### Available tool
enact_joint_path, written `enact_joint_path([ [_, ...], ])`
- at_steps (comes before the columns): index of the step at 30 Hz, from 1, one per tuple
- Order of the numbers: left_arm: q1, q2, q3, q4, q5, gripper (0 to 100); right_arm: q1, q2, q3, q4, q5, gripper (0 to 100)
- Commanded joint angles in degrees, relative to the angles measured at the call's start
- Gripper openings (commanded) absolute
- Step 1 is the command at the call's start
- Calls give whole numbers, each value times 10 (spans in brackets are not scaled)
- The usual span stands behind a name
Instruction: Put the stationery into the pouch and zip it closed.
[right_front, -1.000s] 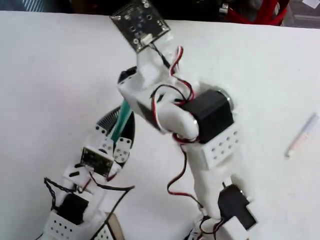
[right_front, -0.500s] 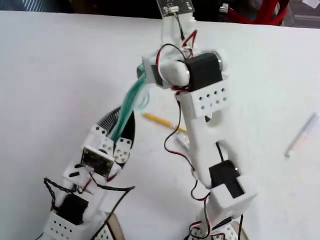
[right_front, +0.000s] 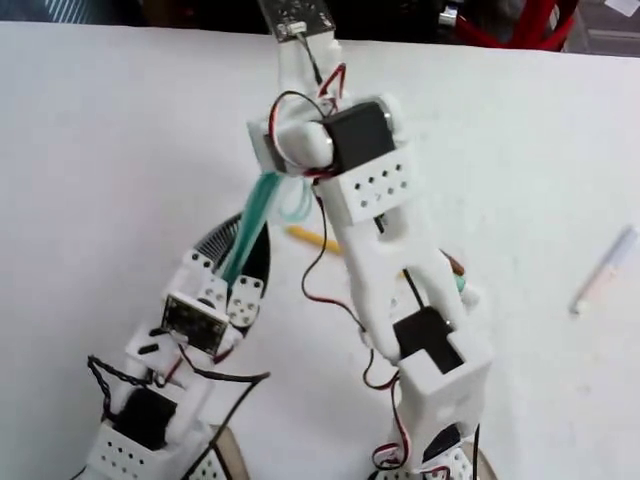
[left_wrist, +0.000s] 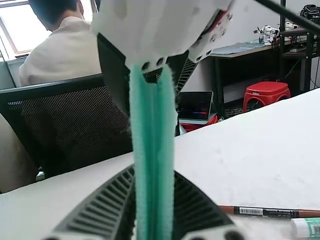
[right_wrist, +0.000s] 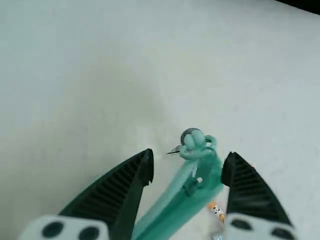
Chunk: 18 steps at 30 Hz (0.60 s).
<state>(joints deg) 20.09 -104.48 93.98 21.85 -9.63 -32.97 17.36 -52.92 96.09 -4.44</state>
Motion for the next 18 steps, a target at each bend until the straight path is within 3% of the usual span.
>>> enact_joint_path([
  [1, -5, 5, -1, 21, -5, 23, 0, 7, -17, -12, 2, 132],
  [4, -4, 5, -1, 24, -5, 23, 14, 22, -20, -8, 3, 48],
  [18, -4, 5, -1, 23, -5, 23, 7, -11, -63, 13, 4, 18],
])
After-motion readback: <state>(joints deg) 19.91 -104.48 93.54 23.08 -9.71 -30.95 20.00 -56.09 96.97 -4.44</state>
